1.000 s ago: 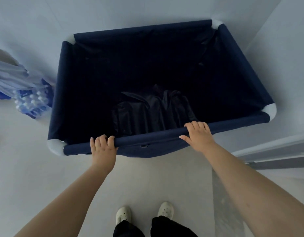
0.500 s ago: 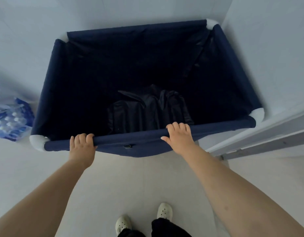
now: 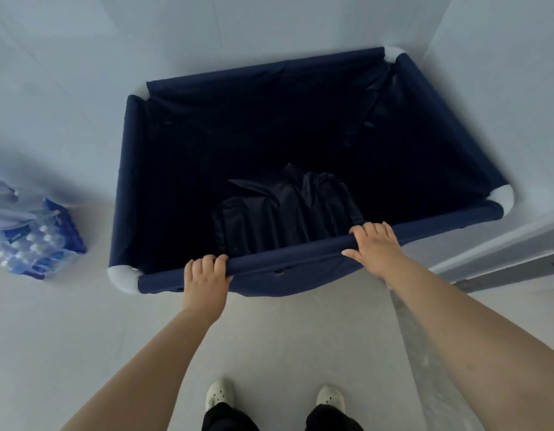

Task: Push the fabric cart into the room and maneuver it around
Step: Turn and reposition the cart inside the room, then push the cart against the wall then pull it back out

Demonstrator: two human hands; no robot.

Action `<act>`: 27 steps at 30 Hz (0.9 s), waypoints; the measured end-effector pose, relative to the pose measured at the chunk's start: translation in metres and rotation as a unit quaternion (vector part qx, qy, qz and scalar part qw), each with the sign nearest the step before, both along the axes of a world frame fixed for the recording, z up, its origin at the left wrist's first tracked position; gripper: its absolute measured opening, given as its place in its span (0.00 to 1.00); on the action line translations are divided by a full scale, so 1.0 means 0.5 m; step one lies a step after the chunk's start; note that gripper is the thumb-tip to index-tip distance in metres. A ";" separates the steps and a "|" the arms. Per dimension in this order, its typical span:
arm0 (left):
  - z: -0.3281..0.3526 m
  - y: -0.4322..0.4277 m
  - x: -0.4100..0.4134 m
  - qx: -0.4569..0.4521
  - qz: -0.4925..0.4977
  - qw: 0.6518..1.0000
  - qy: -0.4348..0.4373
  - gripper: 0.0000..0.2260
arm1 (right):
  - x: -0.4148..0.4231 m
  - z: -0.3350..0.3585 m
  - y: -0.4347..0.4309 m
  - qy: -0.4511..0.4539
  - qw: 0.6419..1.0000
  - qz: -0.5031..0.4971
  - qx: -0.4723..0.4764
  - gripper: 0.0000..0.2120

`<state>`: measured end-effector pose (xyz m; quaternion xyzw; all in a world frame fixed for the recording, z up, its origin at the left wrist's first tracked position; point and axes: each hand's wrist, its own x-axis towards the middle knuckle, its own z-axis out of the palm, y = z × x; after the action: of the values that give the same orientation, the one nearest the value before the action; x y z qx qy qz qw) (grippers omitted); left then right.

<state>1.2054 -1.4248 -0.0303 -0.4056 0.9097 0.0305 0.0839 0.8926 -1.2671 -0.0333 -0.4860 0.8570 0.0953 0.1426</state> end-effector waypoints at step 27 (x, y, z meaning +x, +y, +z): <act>0.024 -0.248 0.405 -0.051 -0.011 0.997 -0.048 0.19 | 0.431 -0.002 -0.252 -0.034 0.998 -0.041 -0.020 0.34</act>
<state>1.4081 -1.5488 -0.0181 -0.4003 0.9094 -0.0365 0.1071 1.1081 -1.3930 -0.0344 -0.4559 0.8727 0.0560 0.1655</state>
